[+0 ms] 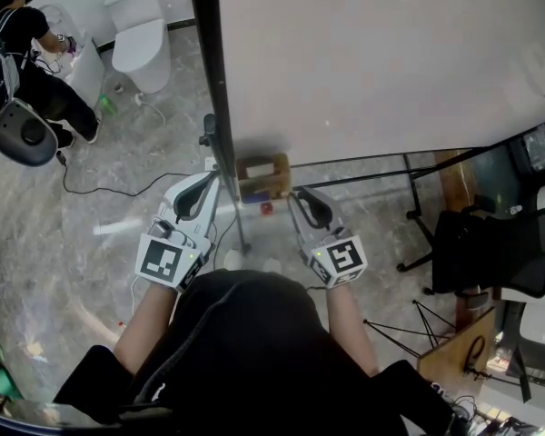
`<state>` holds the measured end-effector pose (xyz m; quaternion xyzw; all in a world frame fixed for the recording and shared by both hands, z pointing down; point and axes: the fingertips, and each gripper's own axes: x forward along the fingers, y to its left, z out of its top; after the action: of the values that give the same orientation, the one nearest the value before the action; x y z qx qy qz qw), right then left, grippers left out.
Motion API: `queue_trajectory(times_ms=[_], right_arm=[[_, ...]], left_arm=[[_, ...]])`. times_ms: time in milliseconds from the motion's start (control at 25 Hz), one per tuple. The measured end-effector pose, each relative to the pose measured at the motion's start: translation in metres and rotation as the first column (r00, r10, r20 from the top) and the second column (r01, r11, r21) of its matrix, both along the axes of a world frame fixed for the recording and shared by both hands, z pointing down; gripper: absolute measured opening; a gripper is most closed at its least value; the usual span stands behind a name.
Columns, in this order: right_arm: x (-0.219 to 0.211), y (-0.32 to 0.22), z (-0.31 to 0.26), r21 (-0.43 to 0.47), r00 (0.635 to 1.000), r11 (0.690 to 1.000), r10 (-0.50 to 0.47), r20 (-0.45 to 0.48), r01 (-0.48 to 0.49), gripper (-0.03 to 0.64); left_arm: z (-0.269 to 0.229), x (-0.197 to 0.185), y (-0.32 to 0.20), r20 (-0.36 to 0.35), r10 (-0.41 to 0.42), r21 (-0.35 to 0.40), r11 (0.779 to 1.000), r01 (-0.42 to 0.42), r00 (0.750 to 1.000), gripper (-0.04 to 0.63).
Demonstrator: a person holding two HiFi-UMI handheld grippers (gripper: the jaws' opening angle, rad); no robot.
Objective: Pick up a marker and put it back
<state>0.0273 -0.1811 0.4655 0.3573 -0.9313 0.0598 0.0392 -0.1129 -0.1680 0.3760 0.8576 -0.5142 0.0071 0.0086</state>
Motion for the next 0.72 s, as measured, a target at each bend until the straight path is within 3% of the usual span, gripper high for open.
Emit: queue_trajectory(times_ms=[720], right_arm=[[-0.002, -0.001, 0.021, -0.034, 0.999, 0.999, -0.004, -0.042, 0.003, 0.084]], left_arm=[[0.003, -0.001, 0.001, -0.001, 0.003, -0.006, 1.000, -0.003, 1.000, 0.005]])
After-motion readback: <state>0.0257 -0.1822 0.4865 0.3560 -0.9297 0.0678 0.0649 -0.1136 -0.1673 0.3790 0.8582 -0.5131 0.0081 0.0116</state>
